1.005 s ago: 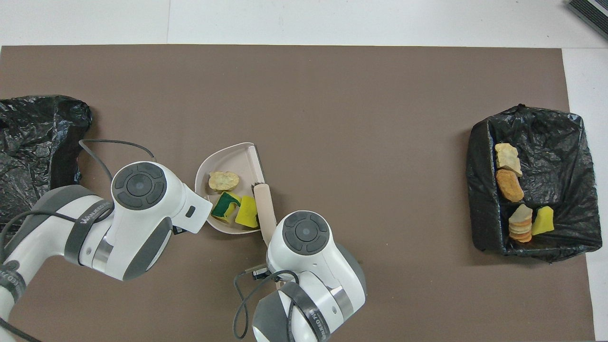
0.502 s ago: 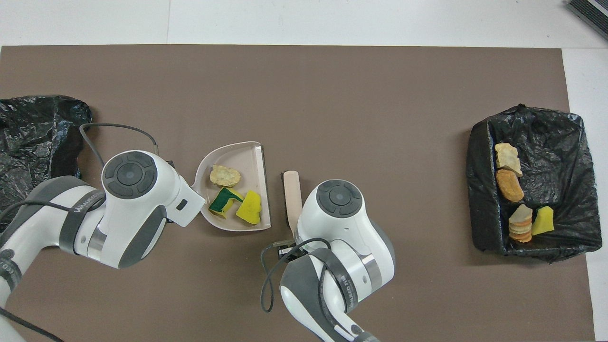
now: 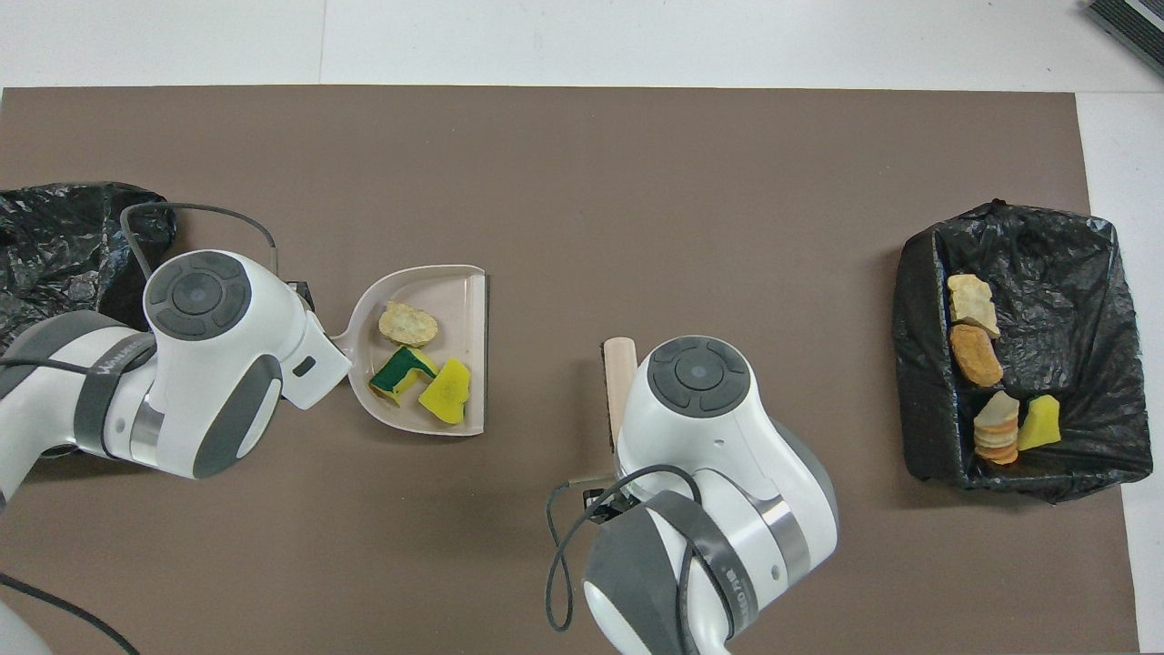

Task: Sweep and dump trash in bin
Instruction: 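Lift the brush away with the right gripper while the left gripper lifts the dustpan, then carry the loaded dustpan over the bin nearest the left gripper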

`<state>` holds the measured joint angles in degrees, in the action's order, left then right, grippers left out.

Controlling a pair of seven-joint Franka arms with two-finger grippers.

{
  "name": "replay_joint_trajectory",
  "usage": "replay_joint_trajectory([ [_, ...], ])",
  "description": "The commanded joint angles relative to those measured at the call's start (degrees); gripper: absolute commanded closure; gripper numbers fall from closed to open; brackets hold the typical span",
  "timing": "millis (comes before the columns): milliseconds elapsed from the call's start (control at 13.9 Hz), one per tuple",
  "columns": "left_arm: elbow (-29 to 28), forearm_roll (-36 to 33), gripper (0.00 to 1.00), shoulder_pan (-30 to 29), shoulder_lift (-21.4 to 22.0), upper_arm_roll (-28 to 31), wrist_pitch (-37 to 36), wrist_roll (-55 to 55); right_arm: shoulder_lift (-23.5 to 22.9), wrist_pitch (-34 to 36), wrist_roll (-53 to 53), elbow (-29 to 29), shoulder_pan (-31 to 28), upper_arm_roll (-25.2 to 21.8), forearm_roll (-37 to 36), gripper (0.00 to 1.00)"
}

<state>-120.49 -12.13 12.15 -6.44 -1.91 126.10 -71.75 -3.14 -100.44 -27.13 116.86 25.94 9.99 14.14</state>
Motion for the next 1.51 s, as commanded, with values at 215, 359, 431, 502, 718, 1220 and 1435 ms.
replay_joint_trajectory([
  [215, 6.84, 0.44, 1.00, -6.43, -1.73, -0.20, -3.84, -11.02, 3.14, -6.33, -11.43, 5.40, 9.90, 0.64, -0.17, 1.00],
  [359, 9.91, 0.44, 1.00, -8.80, -1.73, -0.20, -6.64, -15.23, 1.30, -11.68, -13.03, 7.41, 13.33, 0.64, -0.08, 1.00],
  [431, 11.49, 0.70, 1.00, -9.86, -1.73, -0.20, -7.70, -17.61, 0.51, -14.05, -13.90, 8.21, 14.66, 0.64, -0.08, 1.00],
  [502, 13.25, 1.05, 1.00, -11.00, -1.82, -0.20, -8.93, -19.63, -0.28, -14.69, -14.26, 8.39, 15.02, 0.64, -0.08, 1.00],
  [718, 19.13, 1.14, 1.00, -14.51, -1.73, -0.11, -13.84, -23.77, -0.73, -14.08, -14.26, 8.65, 15.02, 0.64, -0.08, 0.99],
  [1220, 30.04, 6.24, 1.00, -29.54, -5.95, -0.20, -18.35, -34.07, -1.79, -11.09, -13.56, 2.51, 11.26, 0.20, -1.14, 0.00],
  [1435, 33.37, 5.72, 1.00, -33.50, -7.70, -0.02, -19.22, -34.24, -1.87, -7.59, -12.60, -3.28, 7.21, 0.20, -4.72, 0.00],
])
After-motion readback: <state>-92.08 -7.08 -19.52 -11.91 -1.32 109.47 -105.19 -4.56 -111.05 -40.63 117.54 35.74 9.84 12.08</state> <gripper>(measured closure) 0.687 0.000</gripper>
